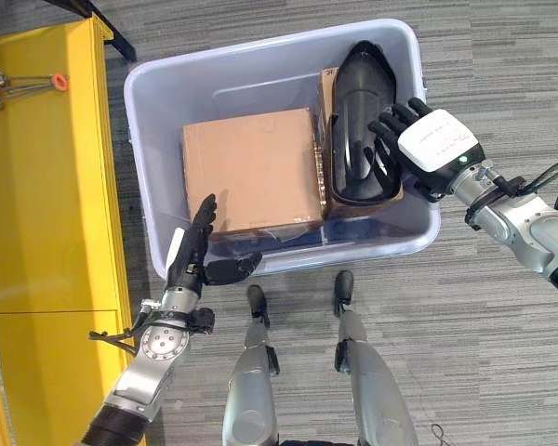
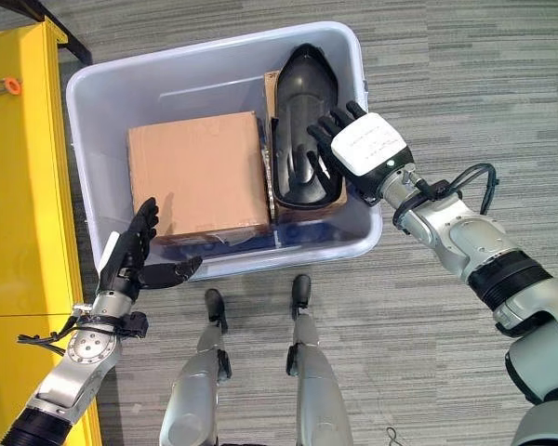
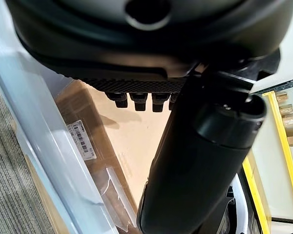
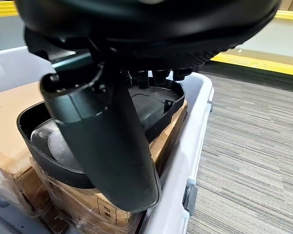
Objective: Move parts from the plastic box to the shelf.
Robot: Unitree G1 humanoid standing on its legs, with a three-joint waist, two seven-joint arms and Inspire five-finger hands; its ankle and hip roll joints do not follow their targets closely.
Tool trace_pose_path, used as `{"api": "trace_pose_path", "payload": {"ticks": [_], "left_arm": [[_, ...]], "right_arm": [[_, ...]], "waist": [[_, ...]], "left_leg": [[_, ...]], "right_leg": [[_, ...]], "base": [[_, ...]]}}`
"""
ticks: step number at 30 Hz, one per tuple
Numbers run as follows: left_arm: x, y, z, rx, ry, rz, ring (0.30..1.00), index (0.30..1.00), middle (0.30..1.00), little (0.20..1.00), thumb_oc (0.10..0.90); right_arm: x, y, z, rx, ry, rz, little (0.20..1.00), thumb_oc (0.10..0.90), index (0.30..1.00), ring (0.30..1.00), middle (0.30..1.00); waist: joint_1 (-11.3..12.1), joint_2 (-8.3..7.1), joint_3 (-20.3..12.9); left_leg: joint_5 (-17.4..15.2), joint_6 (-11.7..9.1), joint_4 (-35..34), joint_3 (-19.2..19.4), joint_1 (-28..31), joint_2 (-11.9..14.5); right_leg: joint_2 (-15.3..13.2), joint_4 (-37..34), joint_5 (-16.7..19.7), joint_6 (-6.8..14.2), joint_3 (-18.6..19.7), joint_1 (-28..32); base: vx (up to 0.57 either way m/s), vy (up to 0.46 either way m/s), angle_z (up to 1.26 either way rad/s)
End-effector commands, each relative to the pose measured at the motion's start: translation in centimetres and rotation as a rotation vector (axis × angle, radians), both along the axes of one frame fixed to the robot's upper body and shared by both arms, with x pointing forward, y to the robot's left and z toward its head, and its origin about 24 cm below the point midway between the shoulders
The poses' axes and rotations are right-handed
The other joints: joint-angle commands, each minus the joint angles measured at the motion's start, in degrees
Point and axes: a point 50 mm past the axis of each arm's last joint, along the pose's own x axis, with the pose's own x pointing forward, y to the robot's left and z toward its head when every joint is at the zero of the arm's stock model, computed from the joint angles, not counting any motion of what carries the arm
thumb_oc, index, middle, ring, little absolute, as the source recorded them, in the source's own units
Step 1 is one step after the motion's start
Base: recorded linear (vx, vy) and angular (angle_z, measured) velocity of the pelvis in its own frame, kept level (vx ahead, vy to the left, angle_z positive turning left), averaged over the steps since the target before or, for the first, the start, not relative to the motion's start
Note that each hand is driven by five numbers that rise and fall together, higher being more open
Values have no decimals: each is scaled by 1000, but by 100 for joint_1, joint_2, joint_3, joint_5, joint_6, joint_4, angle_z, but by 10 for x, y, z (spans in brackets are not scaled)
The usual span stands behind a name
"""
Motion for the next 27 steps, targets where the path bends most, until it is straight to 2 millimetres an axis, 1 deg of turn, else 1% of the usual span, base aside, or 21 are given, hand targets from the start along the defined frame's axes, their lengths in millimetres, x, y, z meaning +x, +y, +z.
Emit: {"api": "trace_pose_path", "payload": {"ticks": [1,4,9,11,19,22,26,27], "left_arm": [[1,-6,33,57,-181,-77,1000,1000,1000,1000,900],[3,-8,32,59,-184,-90,1000,1000,1000,1000,900],[4,-8,31,63,-184,-97,1000,1000,1000,1000,900],[4,-9,32,70,-186,-100,1000,1000,1000,1000,900],[6,-8,34,80,-197,-94,1000,1000,1000,1000,900],[7,-9,33,89,-192,-98,1000,1000,1000,1000,900],[7,-10,30,93,-192,-116,1000,1000,1000,1000,900],[7,-11,30,71,-204,-119,1000,1000,1000,1000,900]], "right_arm": [[-2,-3,70,-41,-243,9,1000,900,1000,1000,1000],[6,-3,68,-91,-236,11,1000,900,1000,1000,1000],[9,-3,69,-92,-235,6,1000,900,1000,1000,1000],[11,0,70,-75,-255,7,1000,900,1000,1000,1000],[14,3,77,-66,-290,-3,1000,900,1000,1000,1000],[15,0,79,-52,-336,-16,1000,900,1000,1000,1000],[15,5,85,-33,-344,-13,1000,900,1000,1000,1000],[17,4,81,-45,-334,-34,300,400,300,300,300]], "waist": [[-29,-189,-85],[56,-126,-85],[92,-87,-85],[125,-58,-85],[165,19,-85],[178,91,-85],[151,146,-85],[119,201,-85]], "left_leg": [[-155,-213,138,-127,20,407],[-131,-224,129,-167,-62,404],[-103,-233,102,-189,-119,404],[-65,-242,77,-217,-223,419],[9,-249,46,-267,-483,430],[63,-259,-5,-306,-661,431],[107,-299,-44,-315,-791,475],[140,-316,-44,-333,-857,524]], "right_leg": [[-887,324,-929,652,-763,281],[-928,384,-936,655,-826,181],[-956,414,-936,654,-855,104],[-970,489,-937,657,-892,-42],[-1000,678,-991,646,-944,-356],[-1006,798,-1028,634,-955,-598],[-1005,819,-1009,625,-955,-783],[-1007,843,-1027,590,-930,-875]], "base": [[0,0,0],[0,0,0],[0,0,0],[-6,-17,0],[-7,-11,1],[-34,-60,0],[-51,-26,-2],[-47,2,-3]]}}
